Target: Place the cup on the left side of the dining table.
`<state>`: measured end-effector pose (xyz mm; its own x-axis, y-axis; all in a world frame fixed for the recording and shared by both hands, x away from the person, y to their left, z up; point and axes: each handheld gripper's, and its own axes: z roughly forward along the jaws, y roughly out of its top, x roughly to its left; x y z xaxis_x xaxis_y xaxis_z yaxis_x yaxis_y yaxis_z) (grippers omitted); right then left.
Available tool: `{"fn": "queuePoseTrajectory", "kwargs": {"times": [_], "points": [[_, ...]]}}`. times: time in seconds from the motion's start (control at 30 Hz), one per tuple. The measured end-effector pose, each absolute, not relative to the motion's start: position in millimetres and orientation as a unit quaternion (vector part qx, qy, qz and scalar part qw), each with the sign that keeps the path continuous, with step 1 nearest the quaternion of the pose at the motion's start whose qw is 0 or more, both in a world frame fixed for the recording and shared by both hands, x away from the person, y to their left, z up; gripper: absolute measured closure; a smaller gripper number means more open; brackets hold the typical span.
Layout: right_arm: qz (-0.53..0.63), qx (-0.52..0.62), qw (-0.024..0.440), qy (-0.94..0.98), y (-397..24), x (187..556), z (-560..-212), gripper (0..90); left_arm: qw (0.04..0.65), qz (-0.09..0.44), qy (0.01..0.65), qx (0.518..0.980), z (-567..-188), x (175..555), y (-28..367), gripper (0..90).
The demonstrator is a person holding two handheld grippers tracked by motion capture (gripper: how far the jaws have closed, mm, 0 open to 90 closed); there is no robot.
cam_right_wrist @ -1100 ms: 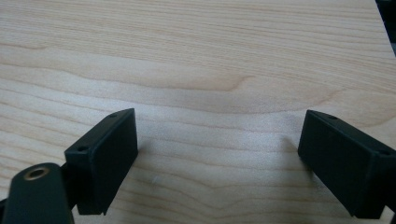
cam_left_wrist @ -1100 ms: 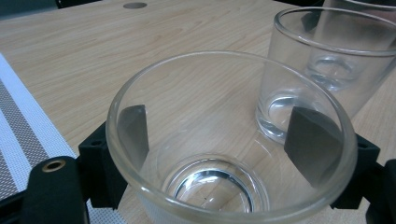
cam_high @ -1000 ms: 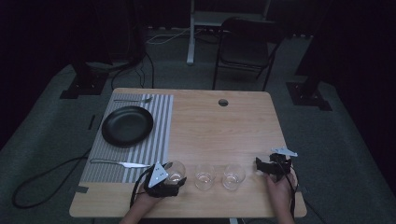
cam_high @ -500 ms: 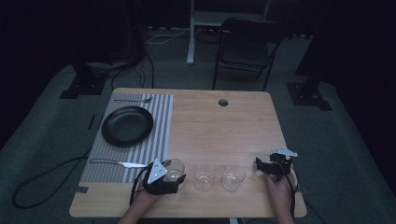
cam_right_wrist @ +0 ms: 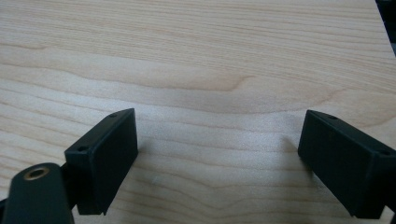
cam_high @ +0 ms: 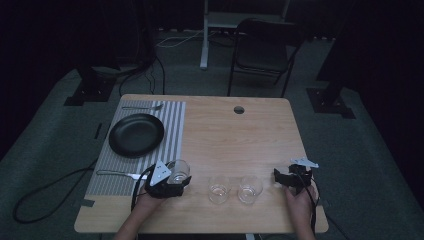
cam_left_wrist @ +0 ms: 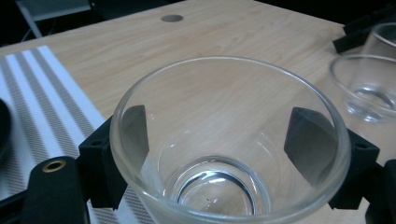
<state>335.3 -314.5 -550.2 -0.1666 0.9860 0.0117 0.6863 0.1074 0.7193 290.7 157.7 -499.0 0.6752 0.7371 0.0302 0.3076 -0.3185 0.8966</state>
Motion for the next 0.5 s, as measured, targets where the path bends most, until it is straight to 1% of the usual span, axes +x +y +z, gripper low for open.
{"fn": "queuePoseTrajectory", "kwargs": {"times": [0.13,0.17,0.27,0.5], "points": [[0.302,0.596,0.248,0.702,-314.5,335.3,-550.1,11.6,0.477,0.223,0.342,0.778,-496.9,296.2,163.3,19.6],[0.302,0.596,0.248,0.702,-314.5,335.3,-550.1,11.6,0.472,0.232,0.346,0.777,-496.5,298.1,165.0,19.6],[0.302,0.596,0.248,0.701,-314.4,335.3,-550.1,11.6,0.468,0.238,0.355,0.774,-495.9,302.3,168.6,19.6],[0.302,0.596,0.248,0.702,-314.6,335.3,-550.2,11.6,0.459,0.244,0.379,0.766,-493.4,316.0,179.2,19.6]]}}
